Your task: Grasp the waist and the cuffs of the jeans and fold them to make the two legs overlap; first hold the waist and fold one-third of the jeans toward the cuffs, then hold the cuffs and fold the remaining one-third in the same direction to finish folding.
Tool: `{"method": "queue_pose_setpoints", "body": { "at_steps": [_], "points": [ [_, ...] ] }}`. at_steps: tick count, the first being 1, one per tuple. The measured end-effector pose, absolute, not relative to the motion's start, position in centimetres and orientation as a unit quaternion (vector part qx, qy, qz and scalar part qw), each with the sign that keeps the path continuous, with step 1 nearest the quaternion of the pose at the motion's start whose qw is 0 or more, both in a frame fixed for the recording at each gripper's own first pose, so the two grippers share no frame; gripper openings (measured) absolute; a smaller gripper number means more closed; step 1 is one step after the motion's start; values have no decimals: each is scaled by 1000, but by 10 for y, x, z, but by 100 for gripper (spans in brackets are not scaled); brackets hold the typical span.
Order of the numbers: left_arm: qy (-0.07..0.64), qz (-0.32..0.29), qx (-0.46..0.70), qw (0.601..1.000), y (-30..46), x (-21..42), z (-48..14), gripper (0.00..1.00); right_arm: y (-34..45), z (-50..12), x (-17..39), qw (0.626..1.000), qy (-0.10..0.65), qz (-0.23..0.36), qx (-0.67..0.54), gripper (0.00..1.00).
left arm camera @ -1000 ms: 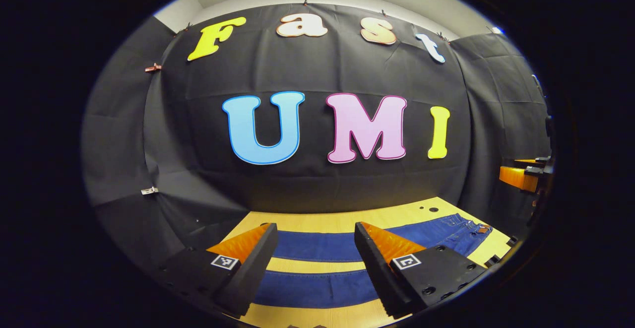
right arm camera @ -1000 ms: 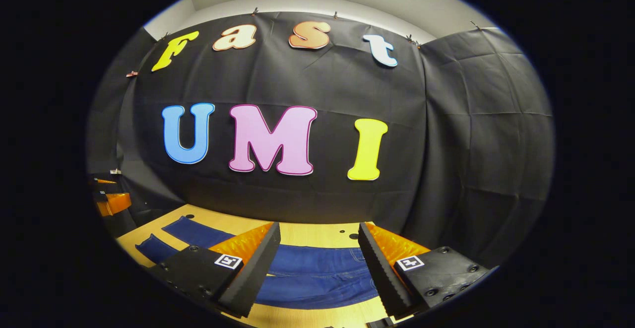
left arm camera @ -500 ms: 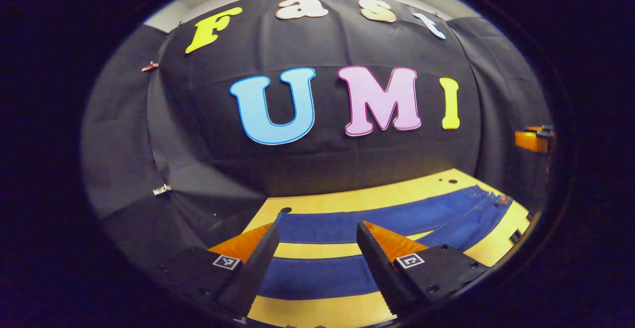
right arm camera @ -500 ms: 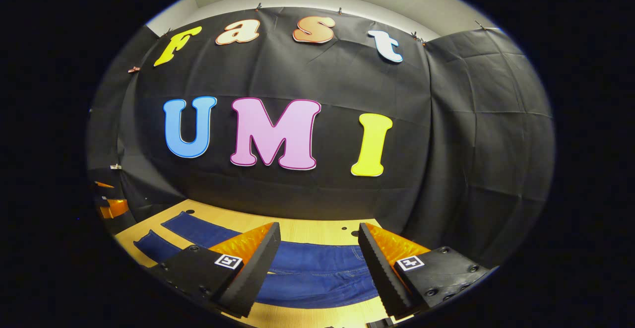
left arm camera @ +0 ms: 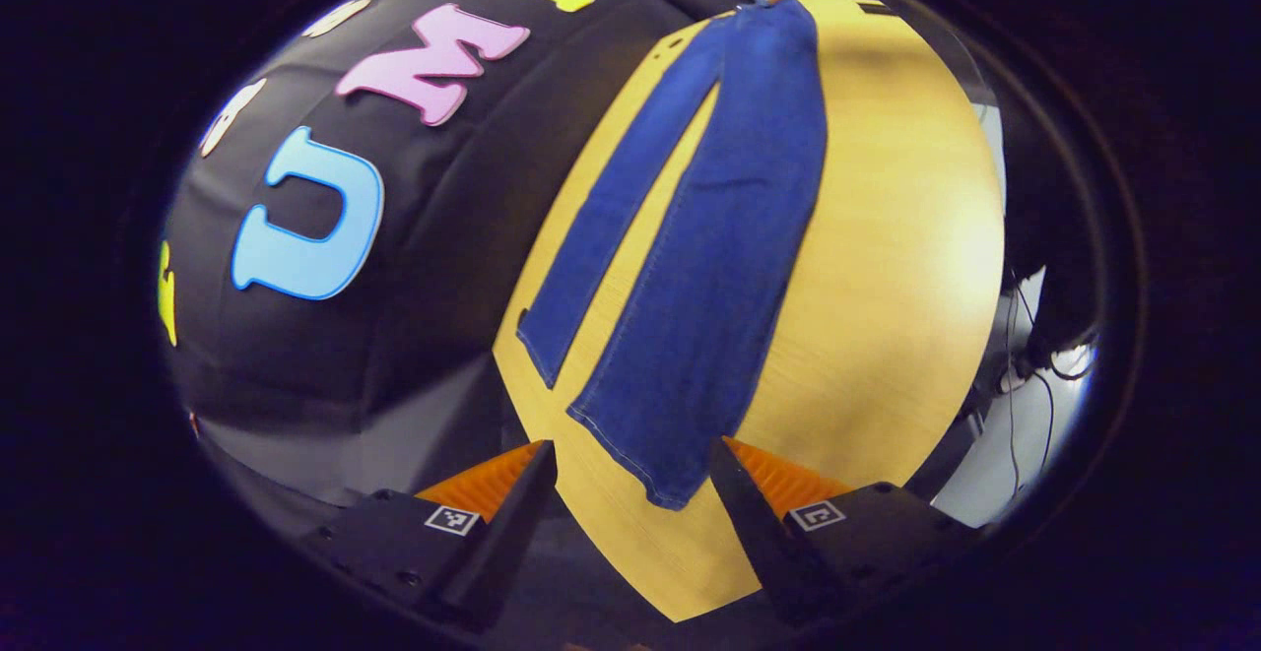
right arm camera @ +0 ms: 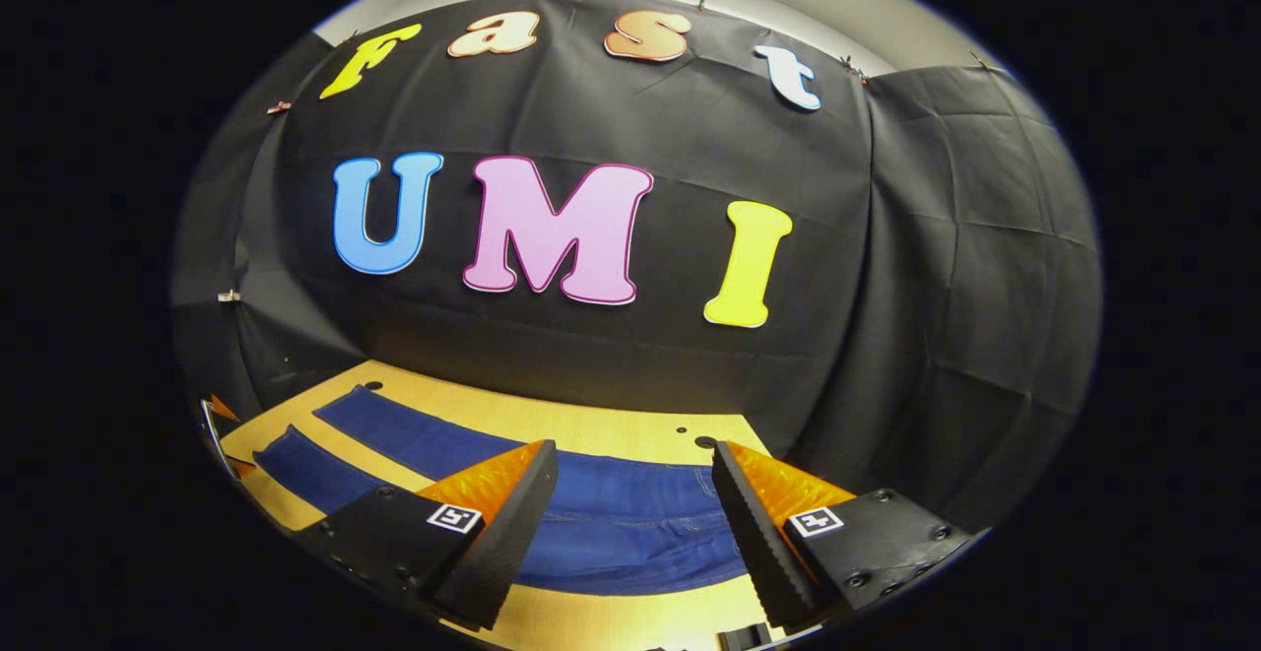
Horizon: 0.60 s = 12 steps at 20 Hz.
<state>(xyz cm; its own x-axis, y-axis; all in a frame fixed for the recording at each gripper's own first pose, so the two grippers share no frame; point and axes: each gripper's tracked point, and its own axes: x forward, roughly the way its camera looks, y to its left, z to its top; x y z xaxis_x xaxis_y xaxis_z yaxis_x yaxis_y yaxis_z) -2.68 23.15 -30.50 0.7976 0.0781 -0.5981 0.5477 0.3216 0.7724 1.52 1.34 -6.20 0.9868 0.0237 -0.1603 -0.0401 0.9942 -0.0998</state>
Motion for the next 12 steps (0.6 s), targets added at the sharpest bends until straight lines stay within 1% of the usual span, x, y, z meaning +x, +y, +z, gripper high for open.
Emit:
{"method": "queue_pose_setpoints", "body": {
  "at_steps": [6,7,8,9,10,11,12],
  "points": [
    [325,-187,593,713,277,-10,-339,98,-13,-74,1,992,97,-17,-76,96],
    [326,-194,598,706,278,-6,-342,98,-19,-76,-1,991,100,-23,-82,94],
    [327,-204,603,699,277,-1,-346,98,-26,-77,-2,990,103,-30,-89,96],
    [330,-215,609,689,277,1,-350,98,-33,-79,-4,989,105,-37,-95,96],
    [315,-225,624,679,272,8,-350,98,-40,-80,-5,988,108,-44,-100,96],
    [308,-232,638,667,271,17,-351,95,-46,-81,-7,987,109,-50,-108,96],
    [301,-233,648,660,269,26,-350,94,-53,-81,-7,985,108,-55,-119,96]
  ]
}}
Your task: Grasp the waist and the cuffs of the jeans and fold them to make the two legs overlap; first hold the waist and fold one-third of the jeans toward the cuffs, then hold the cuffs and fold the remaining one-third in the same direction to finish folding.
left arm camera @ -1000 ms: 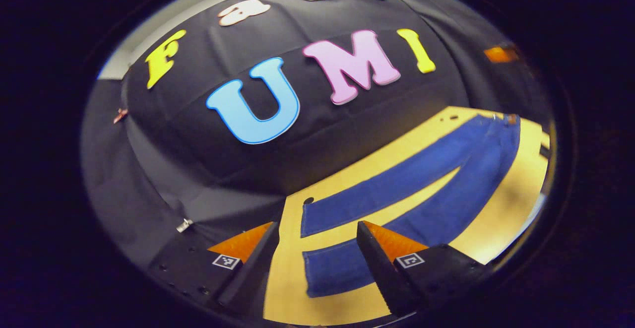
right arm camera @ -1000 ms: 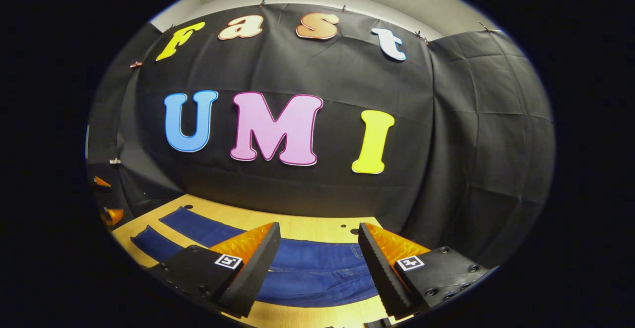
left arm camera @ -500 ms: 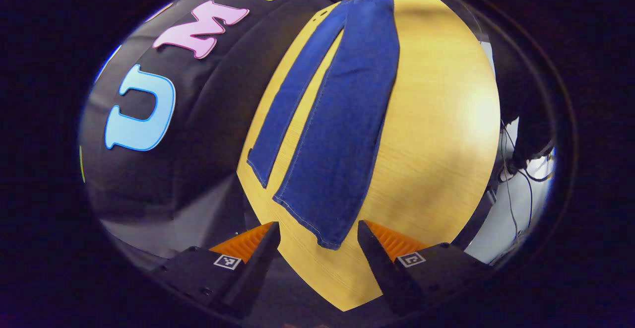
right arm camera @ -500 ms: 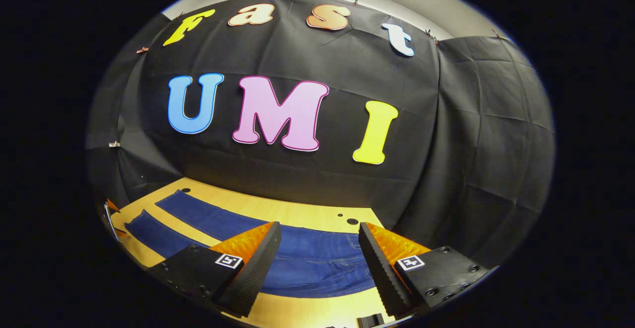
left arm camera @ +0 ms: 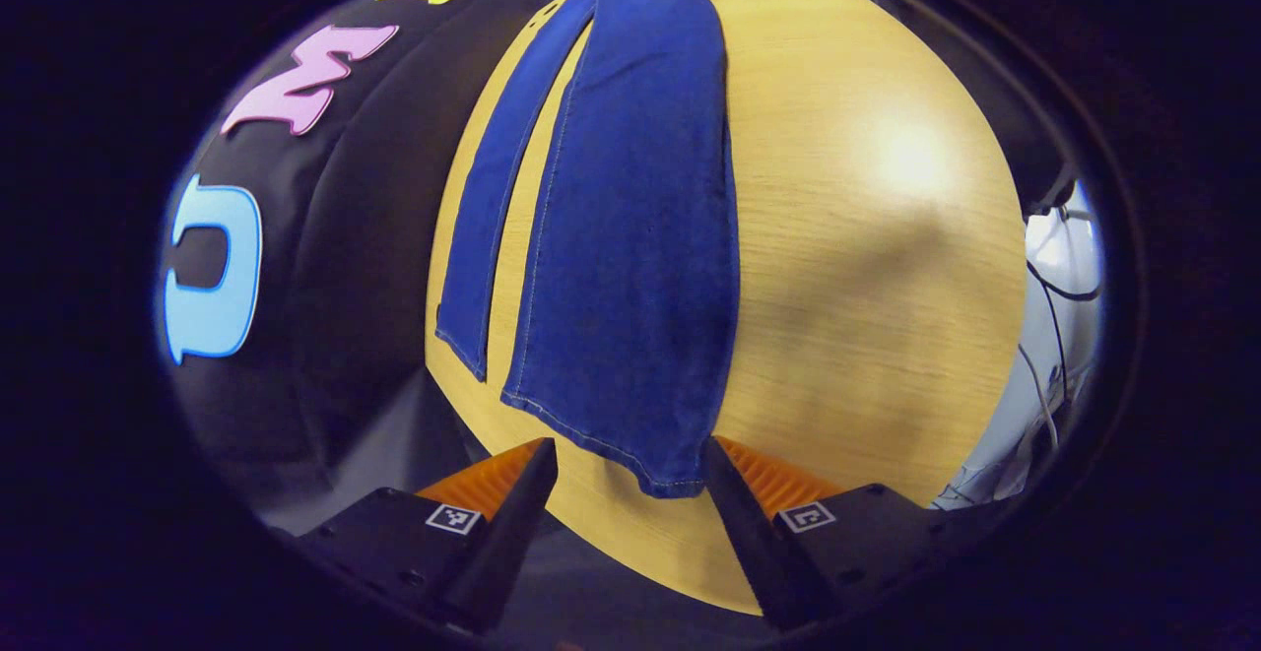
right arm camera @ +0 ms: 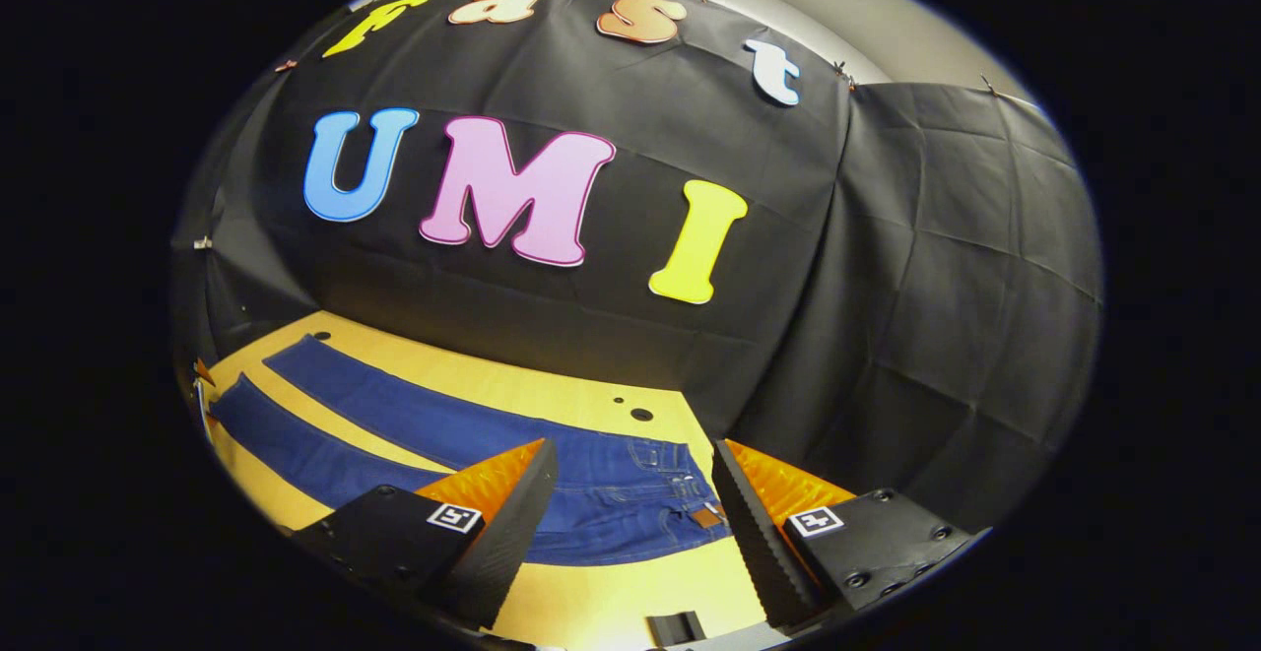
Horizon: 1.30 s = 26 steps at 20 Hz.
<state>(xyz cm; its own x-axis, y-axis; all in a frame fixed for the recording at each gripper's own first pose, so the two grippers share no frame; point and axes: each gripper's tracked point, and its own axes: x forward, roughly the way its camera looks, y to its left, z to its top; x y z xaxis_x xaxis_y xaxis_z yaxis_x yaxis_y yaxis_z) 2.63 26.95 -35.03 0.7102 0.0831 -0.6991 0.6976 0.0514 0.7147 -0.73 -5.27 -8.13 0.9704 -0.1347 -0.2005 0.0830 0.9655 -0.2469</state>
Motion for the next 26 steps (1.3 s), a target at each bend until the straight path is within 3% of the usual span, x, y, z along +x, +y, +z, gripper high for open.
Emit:
{"method": "queue_pose_setpoints", "body": {
  "at_steps": [4,6,7,8,10,11,15,20,23,26],
  "points": [
    [319,-238,625,672,270,59,-358,82,-80,-84,-6,977,107,-69,-169,96],
    [343,-237,610,674,271,68,-365,65,-91,-87,-4,973,109,-66,-193,96],
    [347,-232,611,673,274,70,-367,37,-98,-89,-2,971,111,-65,-202,96],
    [355,-230,609,671,274,70,-369,34,-105,-90,2,969,112,-64,-212,96],
    [362,-226,602,675,276,67,-372,14,-121,-94,9,963,115,-58,-238,96],
    [359,-223,599,680,274,72,-371,9,-131,-98,14,957,116,-55,-259,96],
    [381,-227,554,705,272,70,-371,6,-153,-130,32,914,140,13,-381,96],
    [405,-236,547,694,270,67,-370,6,-181,-232,56,781,223,174,-556,96],
    [411,-223,548,694,270,68,-369,6,-210,-272,72,753,266,195,-569,96],
    [424,-214,552,685,270,69,-370,6,-236,-335,73,692,301,247,-608,96]
  ]
}}
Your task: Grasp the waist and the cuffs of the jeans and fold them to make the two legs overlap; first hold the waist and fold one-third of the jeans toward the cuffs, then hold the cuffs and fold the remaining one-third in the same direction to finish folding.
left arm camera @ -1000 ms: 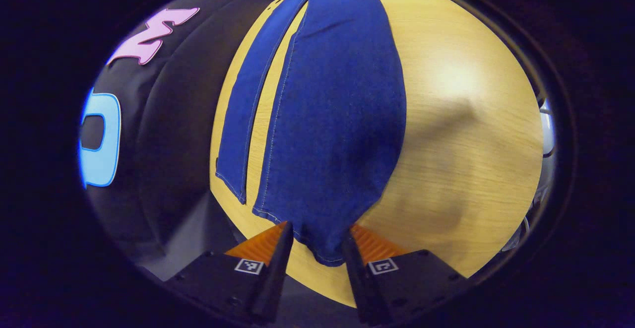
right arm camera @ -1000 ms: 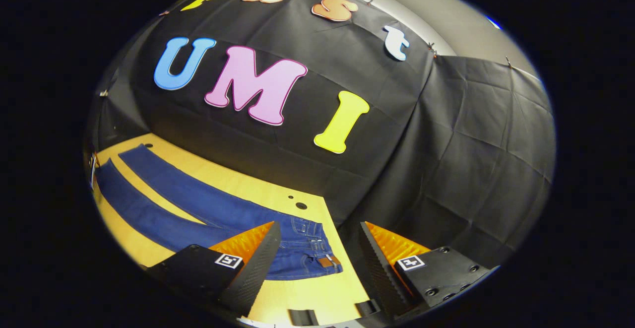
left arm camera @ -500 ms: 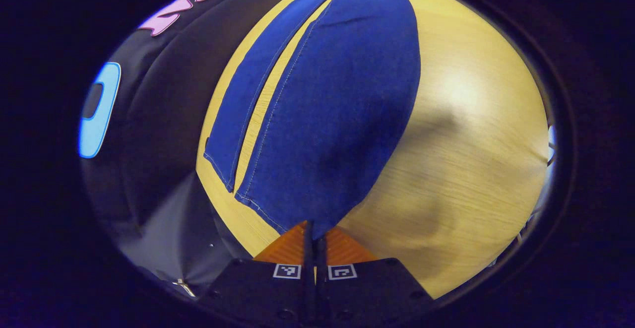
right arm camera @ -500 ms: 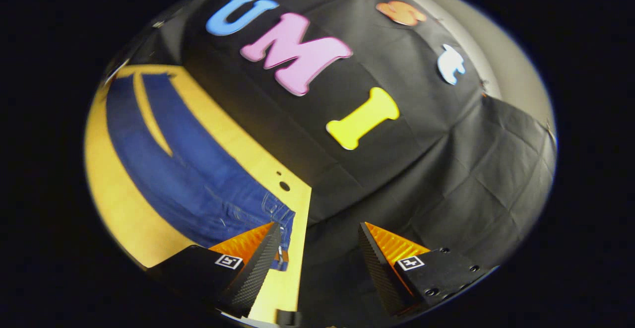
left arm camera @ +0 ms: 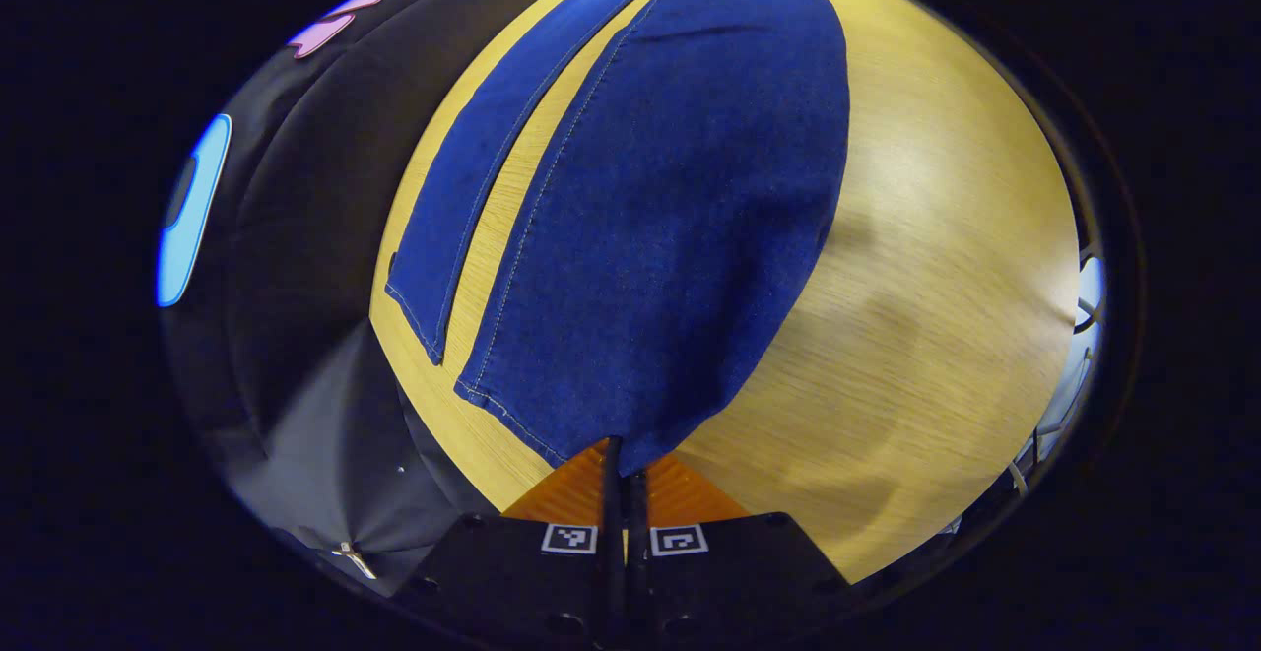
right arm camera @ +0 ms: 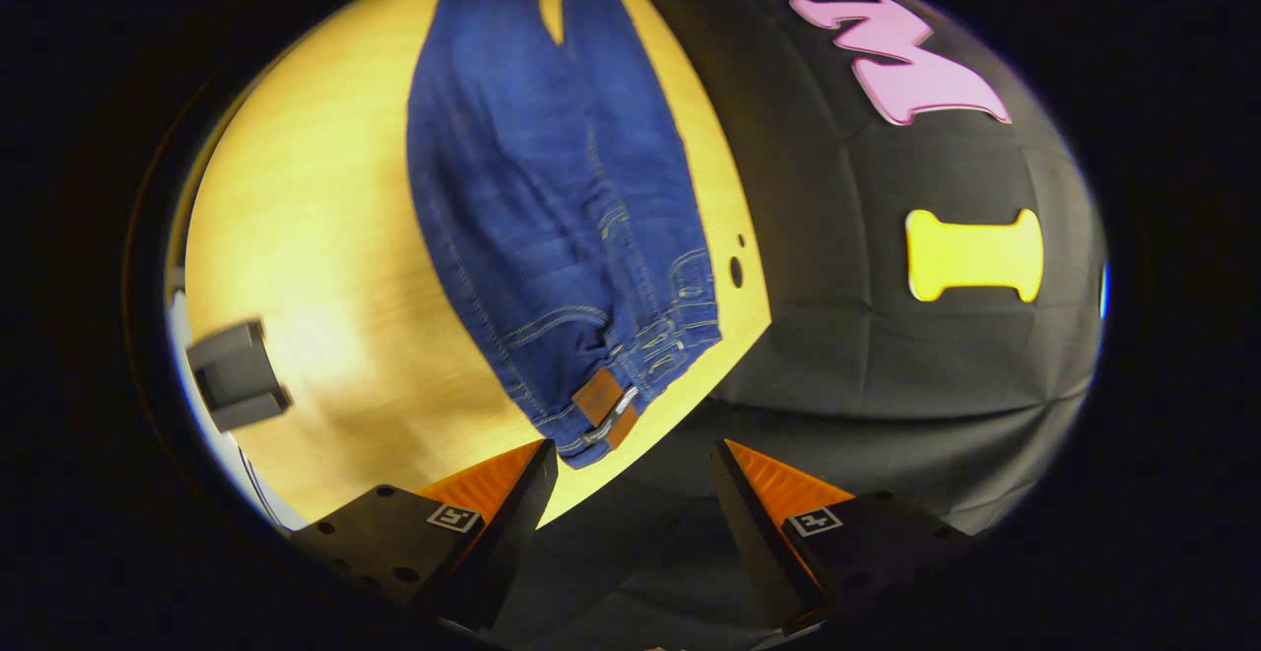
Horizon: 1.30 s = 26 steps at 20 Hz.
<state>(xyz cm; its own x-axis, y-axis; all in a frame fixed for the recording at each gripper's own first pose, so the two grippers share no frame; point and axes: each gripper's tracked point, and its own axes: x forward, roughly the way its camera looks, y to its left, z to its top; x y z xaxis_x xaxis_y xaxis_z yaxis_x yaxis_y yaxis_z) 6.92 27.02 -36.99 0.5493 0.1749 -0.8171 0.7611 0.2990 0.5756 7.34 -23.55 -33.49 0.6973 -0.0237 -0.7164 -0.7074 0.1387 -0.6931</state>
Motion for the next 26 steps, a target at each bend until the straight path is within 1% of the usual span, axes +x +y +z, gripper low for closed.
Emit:
{"method": "queue_pose_setpoints", "body": {
  "at_steps": [3,6,7,10,12,13,14,15,16,17,18,19,20,21,23,26],
  "points": [
    [433,-205,552,682,268,67,-369,6,-239,-365,79,656,303,276,-634,96],
    [443,-196,547,683,268,67,-368,5,-238,-389,91,623,300,291,-662,96],
    [446,-193,544,684,267,67,-369,6,-235,-389,100,613,282,290,-678,96],
    [446,-186,545,685,264,67,-367,5,-230,-395,102,606,239,298,-698,93],
    [447,-184,544,686,264,67,-368,6,-229,-404,102,608,239,295,-697,77],
    [448,-183,543,686,265,67,-368,5,-231,-406,105,610,242,290,-697,58],
    [448,-183,542,687,263,67,-368,5,-228,-408,112,612,242,289,-695,58],
    [446,-182,544,687,262,68,-368,5,-228,-407,118,611,239,282,-700,34],
    [444,-180,546,687,262,68,-368,5,-228,-407,120,611,236,280,-702,22],
    [443,-177,548,687,263,67,-368,5,-228,-409,120,615,239,278,-698,22],
    [442,-173,550,688,264,67,-369,5,-227,-409,118,620,245,282,-690,16],
    [441,-171,552,687,263,68,-370,6,-226,-408,117,627,254,286,-679,19],
    [440,-169,556,685,262,67,-369,6,-226,-410,114,631,269,297,-664,16],
    [439,-168,559,683,263,68,-369,6,-227,-411,111,627,283,313,-655,13],
    [442,-170,555,684,264,65,-370,5,-230,-409,107,607,293,334,-659,13],
    [457,-193,538,681,260,59,-370,6,-230,-409,97,578,299,345,-676,13]
  ]
}}
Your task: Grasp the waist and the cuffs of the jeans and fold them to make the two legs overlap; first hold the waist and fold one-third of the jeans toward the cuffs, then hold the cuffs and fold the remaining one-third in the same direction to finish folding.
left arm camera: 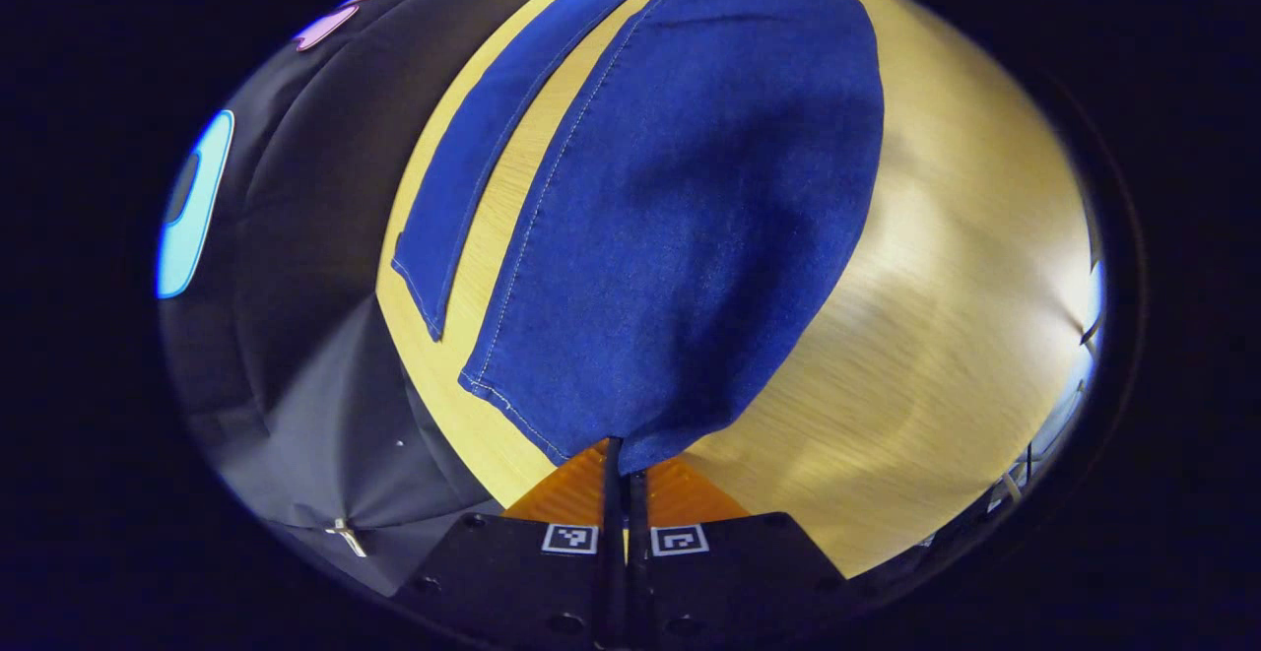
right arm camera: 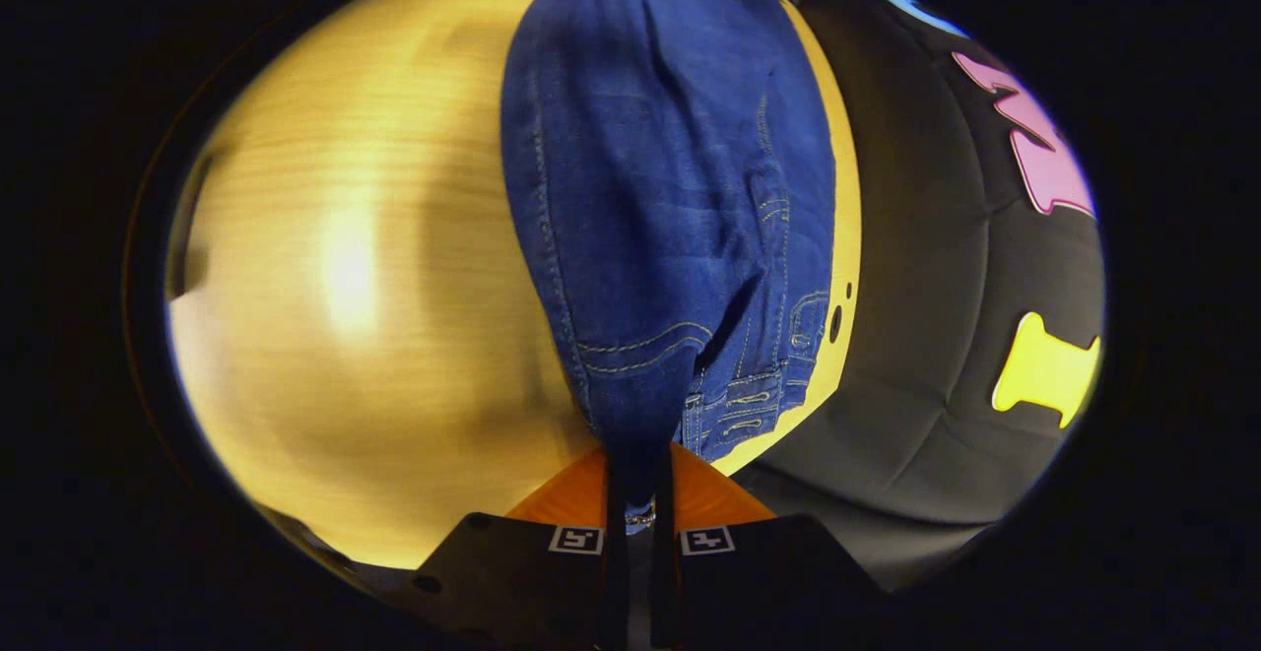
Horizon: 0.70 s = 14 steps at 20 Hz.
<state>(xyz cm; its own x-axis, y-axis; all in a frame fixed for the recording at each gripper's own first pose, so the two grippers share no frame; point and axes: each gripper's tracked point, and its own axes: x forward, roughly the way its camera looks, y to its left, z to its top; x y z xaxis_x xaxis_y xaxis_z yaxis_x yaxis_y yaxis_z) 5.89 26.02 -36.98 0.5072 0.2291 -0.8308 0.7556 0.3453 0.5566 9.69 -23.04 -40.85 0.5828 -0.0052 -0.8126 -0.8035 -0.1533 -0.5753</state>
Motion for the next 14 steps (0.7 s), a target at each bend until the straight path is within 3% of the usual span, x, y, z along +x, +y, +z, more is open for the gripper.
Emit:
{"method": "queue_pose_setpoints", "body": {
  "at_steps": [8,9,10,14],
  "points": [
    [487,-230,484,689,257,71,-359,6,-226,-381,112,576,304,335,-681,13],
    [486,-235,478,693,254,73,-351,6,-224,-373,115,577,301,332,-683,18],
    [483,-239,472,698,254,73,-345,6,-223,-365,117,579,298,331,-683,11],
    [488,-256,446,705,251,86,-311,6,-220,-352,126,578,310,340,-673,10]
  ]
}}
